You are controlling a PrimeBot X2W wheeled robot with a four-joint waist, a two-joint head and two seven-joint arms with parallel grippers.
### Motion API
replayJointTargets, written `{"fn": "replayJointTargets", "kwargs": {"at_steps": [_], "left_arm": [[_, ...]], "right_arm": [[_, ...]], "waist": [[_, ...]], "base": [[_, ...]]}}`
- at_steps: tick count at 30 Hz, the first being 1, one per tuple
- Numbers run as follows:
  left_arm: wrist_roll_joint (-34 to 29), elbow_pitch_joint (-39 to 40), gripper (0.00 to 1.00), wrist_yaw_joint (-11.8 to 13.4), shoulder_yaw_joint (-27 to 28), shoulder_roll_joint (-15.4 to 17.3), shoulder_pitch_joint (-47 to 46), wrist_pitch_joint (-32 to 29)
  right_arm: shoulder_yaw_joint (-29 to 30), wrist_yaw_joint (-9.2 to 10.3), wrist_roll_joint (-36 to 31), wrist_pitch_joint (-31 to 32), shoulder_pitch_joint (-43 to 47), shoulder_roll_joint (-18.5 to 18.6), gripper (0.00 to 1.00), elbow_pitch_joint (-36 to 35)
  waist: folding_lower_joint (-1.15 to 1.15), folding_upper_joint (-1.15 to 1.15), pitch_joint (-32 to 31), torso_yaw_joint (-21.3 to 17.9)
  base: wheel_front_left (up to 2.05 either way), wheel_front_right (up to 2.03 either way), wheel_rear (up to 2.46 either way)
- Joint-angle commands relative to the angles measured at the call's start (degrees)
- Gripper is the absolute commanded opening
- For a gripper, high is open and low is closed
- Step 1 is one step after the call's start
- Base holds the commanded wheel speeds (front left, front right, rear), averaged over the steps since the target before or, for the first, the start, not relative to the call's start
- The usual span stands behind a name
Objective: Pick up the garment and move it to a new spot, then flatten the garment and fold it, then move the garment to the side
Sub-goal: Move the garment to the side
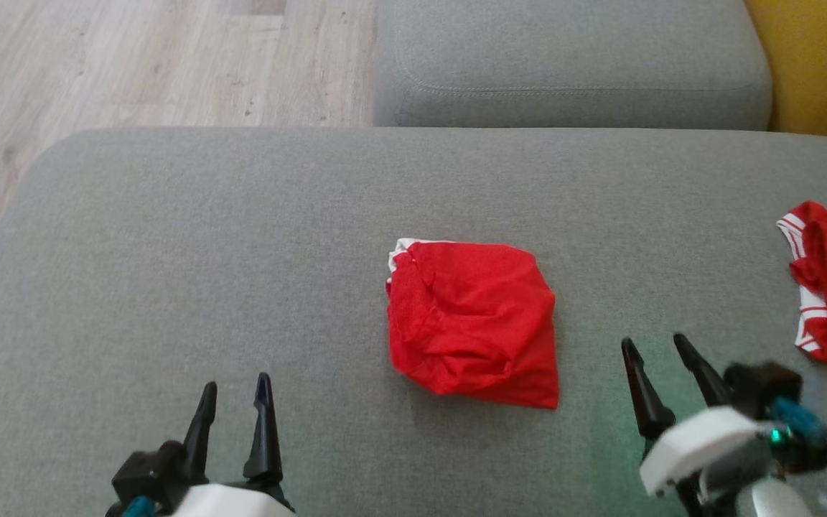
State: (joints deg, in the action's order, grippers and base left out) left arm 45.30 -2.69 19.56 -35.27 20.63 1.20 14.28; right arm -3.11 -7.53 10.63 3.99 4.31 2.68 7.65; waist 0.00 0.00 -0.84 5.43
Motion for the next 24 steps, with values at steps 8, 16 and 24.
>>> {"fn": "replayJointTargets", "kwargs": {"at_steps": [8,16,24], "left_arm": [[-1.3,1.0,1.0,-1.0,1.4,-0.9,-3.7,0.7],[-1.8,-0.1,1.0,-1.7,1.9,-2.1,-4.7,0.7],[-2.6,-0.6,1.0,-2.4,3.8,-2.9,-4.5,0.7]], "right_arm": [[0.4,0.04,-3.8,12.4,-17.1,0.2,1.0,6.8],[-1.1,0.04,-0.4,22.5,-23.8,2.2,1.0,19.0],[-5.8,0.04,6.7,24.4,-25.7,2.9,0.64,24.4]], "waist": [[0.0,0.0,2.4,4.2],[0.0,0.0,4.9,9.2],[0.0,0.0,6.3,10.7]], "base": [[0.0,0.0,0.0],[0.0,0.0,0.0],[0.0,0.0,0.0]]}}
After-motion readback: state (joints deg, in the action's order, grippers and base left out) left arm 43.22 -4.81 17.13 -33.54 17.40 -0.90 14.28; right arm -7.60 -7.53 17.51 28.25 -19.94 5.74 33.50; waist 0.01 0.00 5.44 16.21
